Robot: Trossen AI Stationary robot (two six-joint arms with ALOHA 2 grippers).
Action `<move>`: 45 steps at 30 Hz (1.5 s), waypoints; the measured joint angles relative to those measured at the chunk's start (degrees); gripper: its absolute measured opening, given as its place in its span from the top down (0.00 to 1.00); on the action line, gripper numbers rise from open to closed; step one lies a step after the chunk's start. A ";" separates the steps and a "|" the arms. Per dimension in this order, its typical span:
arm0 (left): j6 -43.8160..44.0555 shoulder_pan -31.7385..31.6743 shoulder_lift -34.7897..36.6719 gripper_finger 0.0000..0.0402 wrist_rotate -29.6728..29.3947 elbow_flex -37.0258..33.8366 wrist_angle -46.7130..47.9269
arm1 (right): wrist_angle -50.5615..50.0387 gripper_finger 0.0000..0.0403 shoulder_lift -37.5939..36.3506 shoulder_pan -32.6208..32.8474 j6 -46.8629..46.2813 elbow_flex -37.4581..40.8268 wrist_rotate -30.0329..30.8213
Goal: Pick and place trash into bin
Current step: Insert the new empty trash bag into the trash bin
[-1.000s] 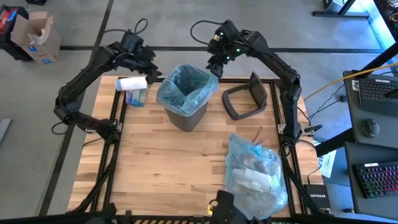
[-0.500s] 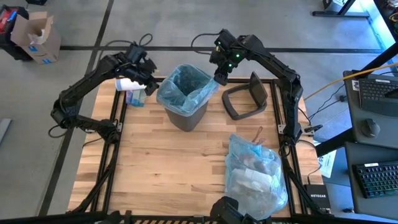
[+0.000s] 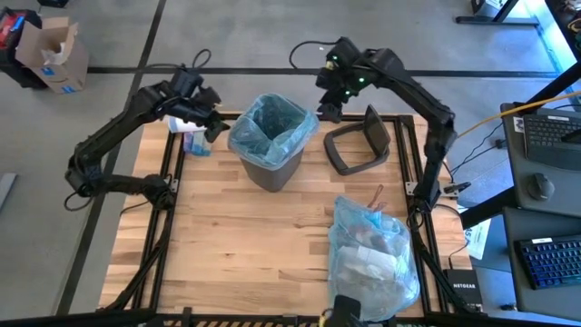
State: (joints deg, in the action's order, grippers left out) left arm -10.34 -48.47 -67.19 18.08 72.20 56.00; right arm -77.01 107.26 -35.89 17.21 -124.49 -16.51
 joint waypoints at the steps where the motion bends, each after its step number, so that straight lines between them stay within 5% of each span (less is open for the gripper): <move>1: 0.45 0.00 0.83 0.52 -0.12 0.00 -0.15 | -0.10 0.65 -0.89 0.30 -0.55 -0.02 0.15; 8: 1.49 0.07 3.47 0.52 -0.25 0.07 -2.80 | 0.01 0.65 -4.32 5.97 -3.75 -0.02 1.00; 14: 1.76 0.11 3.32 0.52 -0.28 0.07 -2.96 | 1.51 0.65 -2.27 12.55 -8.24 0.11 11.71; 18: 1.73 0.11 3.32 0.52 -0.29 0.07 -2.79 | 0.06 0.65 -1.66 14.42 -9.86 0.11 12.62; 28: 0.97 0.11 3.32 0.52 -0.30 0.07 -2.58 | 1.53 0.65 -1.46 15.40 -12.51 8.56 20.95; 40: -0.74 0.11 3.32 0.52 -0.10 0.07 -0.53 | 9.02 0.65 -2.31 15.40 -12.50 18.85 23.89; 45: -0.14 0.48 3.41 0.52 6.11 0.07 -0.43 | 8.05 0.65 -4.86 15.66 -12.50 17.31 23.87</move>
State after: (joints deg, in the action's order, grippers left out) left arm -10.48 -47.99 -63.78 24.19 72.27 55.57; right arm -68.96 102.40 -20.23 4.71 -107.18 7.35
